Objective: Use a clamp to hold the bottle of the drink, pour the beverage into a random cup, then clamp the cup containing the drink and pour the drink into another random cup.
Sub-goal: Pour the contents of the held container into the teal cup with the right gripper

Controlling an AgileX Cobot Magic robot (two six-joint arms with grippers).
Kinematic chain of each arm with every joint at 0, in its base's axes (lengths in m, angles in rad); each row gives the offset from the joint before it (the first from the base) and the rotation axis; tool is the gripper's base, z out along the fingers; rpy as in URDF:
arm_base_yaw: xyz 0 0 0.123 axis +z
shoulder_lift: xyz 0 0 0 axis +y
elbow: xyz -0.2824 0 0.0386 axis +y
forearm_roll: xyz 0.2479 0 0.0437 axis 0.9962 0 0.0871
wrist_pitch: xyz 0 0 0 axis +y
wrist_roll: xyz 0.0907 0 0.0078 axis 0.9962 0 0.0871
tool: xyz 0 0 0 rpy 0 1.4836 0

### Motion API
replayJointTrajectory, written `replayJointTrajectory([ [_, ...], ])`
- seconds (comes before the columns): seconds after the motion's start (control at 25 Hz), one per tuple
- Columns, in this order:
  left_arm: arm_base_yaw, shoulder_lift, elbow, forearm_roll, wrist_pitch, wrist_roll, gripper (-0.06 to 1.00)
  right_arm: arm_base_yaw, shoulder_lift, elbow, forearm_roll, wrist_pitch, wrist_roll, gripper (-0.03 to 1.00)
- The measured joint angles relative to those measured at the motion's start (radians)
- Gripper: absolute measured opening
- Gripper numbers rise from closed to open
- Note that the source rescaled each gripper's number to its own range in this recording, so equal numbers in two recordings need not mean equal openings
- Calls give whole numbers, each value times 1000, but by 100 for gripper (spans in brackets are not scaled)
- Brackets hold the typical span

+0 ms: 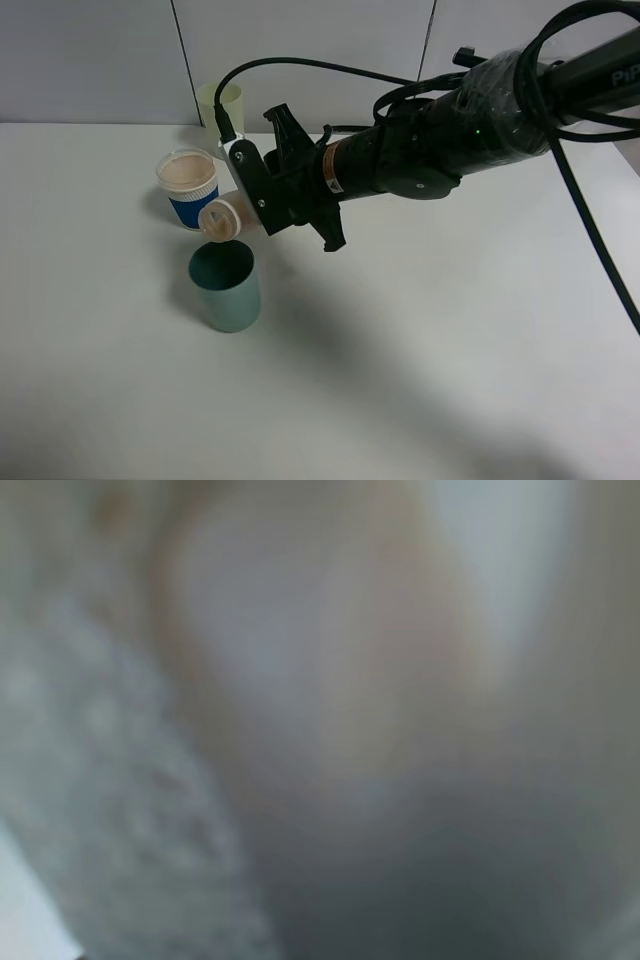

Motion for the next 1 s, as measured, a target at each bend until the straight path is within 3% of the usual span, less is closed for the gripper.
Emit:
replayJointTrajectory([
  [1.0, 0, 0, 0, 0, 0, 0, 85, 0, 0, 0, 30, 7, -82, 0],
])
